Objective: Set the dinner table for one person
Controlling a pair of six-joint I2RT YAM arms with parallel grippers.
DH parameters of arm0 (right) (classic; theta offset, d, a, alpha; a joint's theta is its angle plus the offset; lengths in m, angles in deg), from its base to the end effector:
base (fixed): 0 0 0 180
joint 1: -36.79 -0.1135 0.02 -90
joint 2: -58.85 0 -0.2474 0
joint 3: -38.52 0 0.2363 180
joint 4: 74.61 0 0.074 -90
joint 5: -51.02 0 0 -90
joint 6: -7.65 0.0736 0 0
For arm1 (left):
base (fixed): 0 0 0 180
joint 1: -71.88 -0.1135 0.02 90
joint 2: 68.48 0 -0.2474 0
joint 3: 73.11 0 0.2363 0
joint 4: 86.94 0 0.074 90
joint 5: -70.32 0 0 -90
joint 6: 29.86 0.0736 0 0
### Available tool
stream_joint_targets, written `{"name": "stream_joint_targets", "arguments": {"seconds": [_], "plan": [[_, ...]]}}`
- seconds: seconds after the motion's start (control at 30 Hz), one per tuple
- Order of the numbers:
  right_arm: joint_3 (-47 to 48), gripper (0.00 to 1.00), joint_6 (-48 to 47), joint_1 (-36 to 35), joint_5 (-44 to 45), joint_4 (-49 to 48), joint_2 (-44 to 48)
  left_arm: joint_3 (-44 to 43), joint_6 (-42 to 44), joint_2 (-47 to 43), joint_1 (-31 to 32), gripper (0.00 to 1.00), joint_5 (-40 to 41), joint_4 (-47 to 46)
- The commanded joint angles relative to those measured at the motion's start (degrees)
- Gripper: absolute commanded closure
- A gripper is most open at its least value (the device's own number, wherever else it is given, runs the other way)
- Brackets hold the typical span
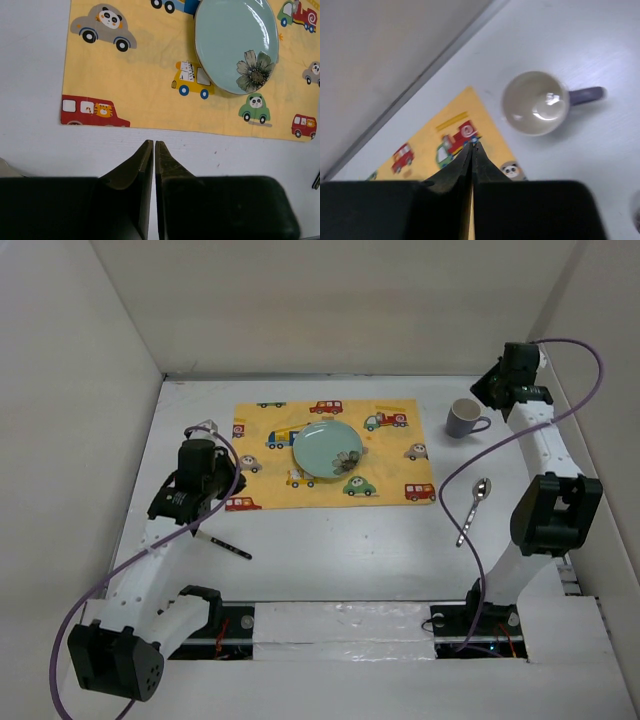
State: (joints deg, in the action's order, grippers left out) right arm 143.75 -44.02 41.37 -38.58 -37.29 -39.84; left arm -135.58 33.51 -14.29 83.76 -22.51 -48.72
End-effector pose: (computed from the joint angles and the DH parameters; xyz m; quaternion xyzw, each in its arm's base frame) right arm 0.4176 -0.0340 0.3094 0.3196 0.8085 0.1405 0.4737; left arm 0.2311 -0.0523 0.2745 -0.0988 0.8599 -0.1852 0.4653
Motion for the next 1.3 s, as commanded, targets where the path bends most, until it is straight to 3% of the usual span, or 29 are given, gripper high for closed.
{"name": "stream_joint_targets", "arguments": {"seconds": [0.0, 0.1, 0.13, 0.33, 0.67, 0.7, 0.8, 1.03, 1.27], "plan": [[6.9, 0.87, -2.9, 1.0, 12.5, 12.7, -5.7, -0.8, 1.1, 0.2, -0.1, 0.96, -0.9, -2.5], [7.4, 0.54, -4.0, 2.3, 15.3, 13.5, -7.4, -0.6, 1.3, 0.6, -0.1, 0.87, -1.3, -3.1], [7.0, 0.50, -4.7, 3.0, 15.3, 13.0, -7.5, -0.5, 1.3, 0.6, -0.1, 0.84, -1.4, -3.3], [11.6, 0.48, -5.0, 4.2, 15.2, 16.1, -13.2, -0.7, 2.0, 1.7, -0.1, 0.83, -2.1, -4.0], [16.3, 0.64, -4.6, 4.2, 13.6, 18.0, -20.4, -1.1, 2.7, 2.1, -0.1, 0.83, -1.8, -4.0], [16.6, 0.79, -4.7, 4.2, 13.0, 18.2, -20.7, -1.2, 2.7, 2.1, -0.1, 0.83, -2.0, -4.0], [17.4, 1.00, -4.4, 4.2, 13.1, 18.1, -20.3, -1.3, 2.7, 2.5, -0.1, 0.83, -2.1, -4.3], [19.9, 1.00, -7.2, 1.6, 10.0, 13.8, -13.1, -2.6, 3.1, 3.8, -0.1, 0.83, -1.5, -4.4], [34.0, 1.00, -9.9, -6.0, 8.6, 21.1, -19.8, -3.5, 3.1, 5.1, -0.1, 0.83, -1.7, -4.9]]}}
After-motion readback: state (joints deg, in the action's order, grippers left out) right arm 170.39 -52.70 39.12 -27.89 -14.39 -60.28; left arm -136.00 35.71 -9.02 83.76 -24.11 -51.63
